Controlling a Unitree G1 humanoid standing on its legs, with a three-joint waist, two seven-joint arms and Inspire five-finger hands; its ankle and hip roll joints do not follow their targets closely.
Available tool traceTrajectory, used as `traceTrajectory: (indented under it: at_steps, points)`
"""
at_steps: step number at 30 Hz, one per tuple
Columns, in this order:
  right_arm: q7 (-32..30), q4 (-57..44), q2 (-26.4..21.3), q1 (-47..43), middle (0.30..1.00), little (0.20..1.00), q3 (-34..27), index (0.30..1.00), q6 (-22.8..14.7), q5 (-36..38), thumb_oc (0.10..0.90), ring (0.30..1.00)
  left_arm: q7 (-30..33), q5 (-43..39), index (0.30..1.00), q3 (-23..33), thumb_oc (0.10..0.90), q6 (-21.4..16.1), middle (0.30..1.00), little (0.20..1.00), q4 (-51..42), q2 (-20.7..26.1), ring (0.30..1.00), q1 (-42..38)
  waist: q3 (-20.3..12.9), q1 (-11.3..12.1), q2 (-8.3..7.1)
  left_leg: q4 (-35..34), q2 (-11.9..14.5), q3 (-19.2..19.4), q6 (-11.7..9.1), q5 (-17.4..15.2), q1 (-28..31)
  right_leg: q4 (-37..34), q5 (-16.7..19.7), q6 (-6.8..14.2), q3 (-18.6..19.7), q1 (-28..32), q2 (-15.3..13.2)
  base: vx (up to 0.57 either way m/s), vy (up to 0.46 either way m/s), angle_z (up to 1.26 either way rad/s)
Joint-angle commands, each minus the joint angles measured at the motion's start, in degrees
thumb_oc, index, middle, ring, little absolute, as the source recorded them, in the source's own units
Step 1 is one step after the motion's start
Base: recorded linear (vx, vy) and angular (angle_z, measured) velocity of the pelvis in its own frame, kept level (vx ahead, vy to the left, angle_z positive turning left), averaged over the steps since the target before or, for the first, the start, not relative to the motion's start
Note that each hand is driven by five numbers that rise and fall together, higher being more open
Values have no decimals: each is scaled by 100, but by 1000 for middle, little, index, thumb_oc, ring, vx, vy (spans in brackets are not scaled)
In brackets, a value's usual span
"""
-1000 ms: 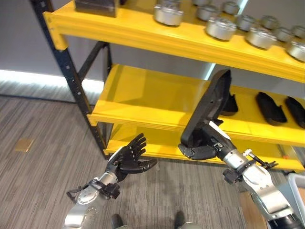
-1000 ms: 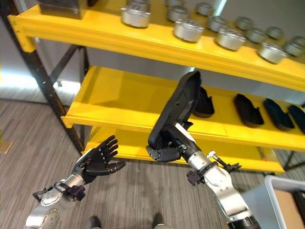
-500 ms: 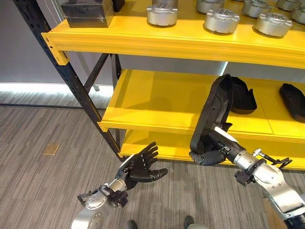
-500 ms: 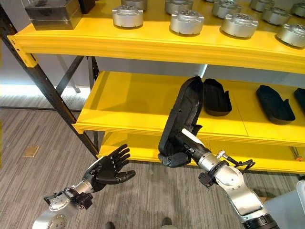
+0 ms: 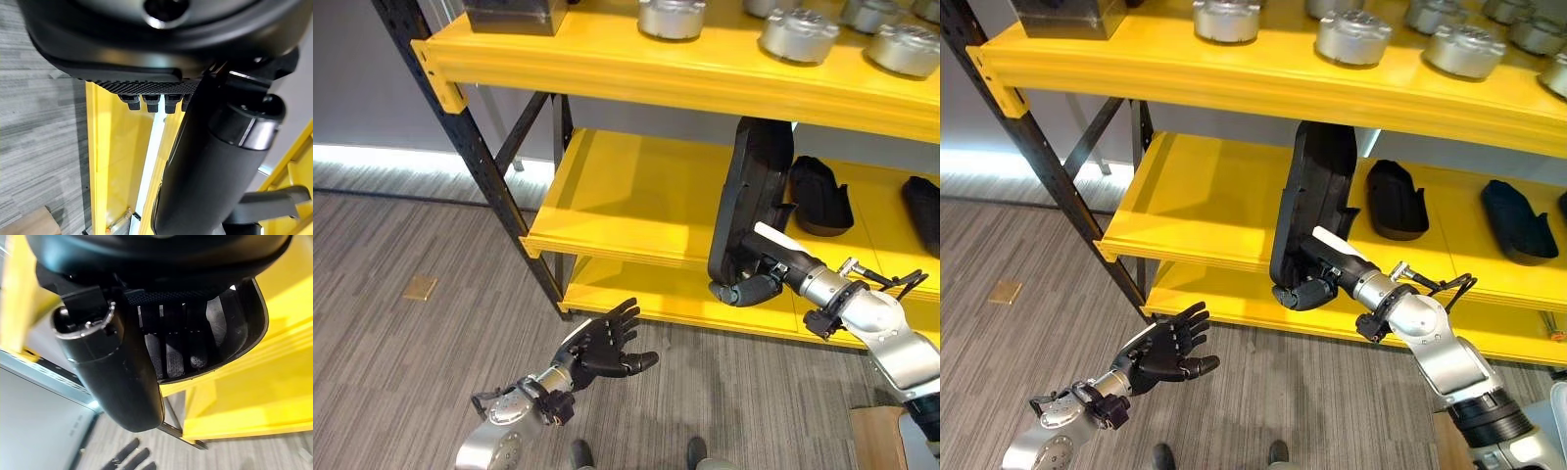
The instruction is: Move parts from the plastic box to the shelf.
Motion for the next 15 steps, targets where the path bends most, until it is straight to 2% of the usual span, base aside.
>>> traceTrajectory:
  at_steps: [1,5,7,8,10,12,15]
  points:
    - [-353,-436,-172,-878,300,300,-345,300,-536,-20,400,300,-265,-119,1000,16,900,-418,1000,1000,-522,194,1000,-615,45,16,43,619,212,-55,145,-825,397,768,-237,-66,416,-590,56,-15,-196,4]
    - [-99,-360,-149,-947,300,300,-303,300,-553,-128,400,300,-241,-187,1000,6,900,-439,1000,1000,-547,162,1000,-694,44,-22,100,785,327,-155,83,-829,415,1065,-444,-197,346,-588,122,19,-215,3]
    - [97,-275,-138,-1069,300,300,-200,300,-462,-79,400,300,-189,-244,1000,14,900,-438,1000,1000,-527,91,1000,-694,-11,-50,102,1041,426,-183,34,-838,489,1220,-569,-353,294,-550,193,67,-262,14]
    - [177,-195,-88,-1172,300,300,-117,300,-390,-125,400,300,-197,-284,1000,24,900,-430,1000,1000,-443,6,1000,-707,-32,-82,90,1632,594,-252,-49,-541,364,1293,-644,-523,263,-514,300,58,-274,7]
    - [248,-82,-33,-1199,300,300,-76,300,-415,-206,400,300,-279,-217,1000,29,900,-409,1000,1000,-367,-100,1000,-759,-44,-84,38,2229,621,-332,-61,-300,155,1287,-660,-678,247,-447,392,59,-252,9]
    - [283,42,15,-1166,300,300,-18,300,-581,-206,400,300,-295,-117,1000,31,900,-426,1000,1000,-306,-172,1000,-772,-48,-29,6,2450,297,-546,64,-372,-124,1243,-633,-724,357,-392,512,81,-145,27]
    - [211,92,205,-1313,300,300,172,300,-552,-326,400,300,-225,-109,1000,71,900,-404,1000,1000,-270,-179,1000,-793,20,85,26,1935,-160,-689,237,-485,-324,1135,-617,-674,638,-224,710,125,-39,1]
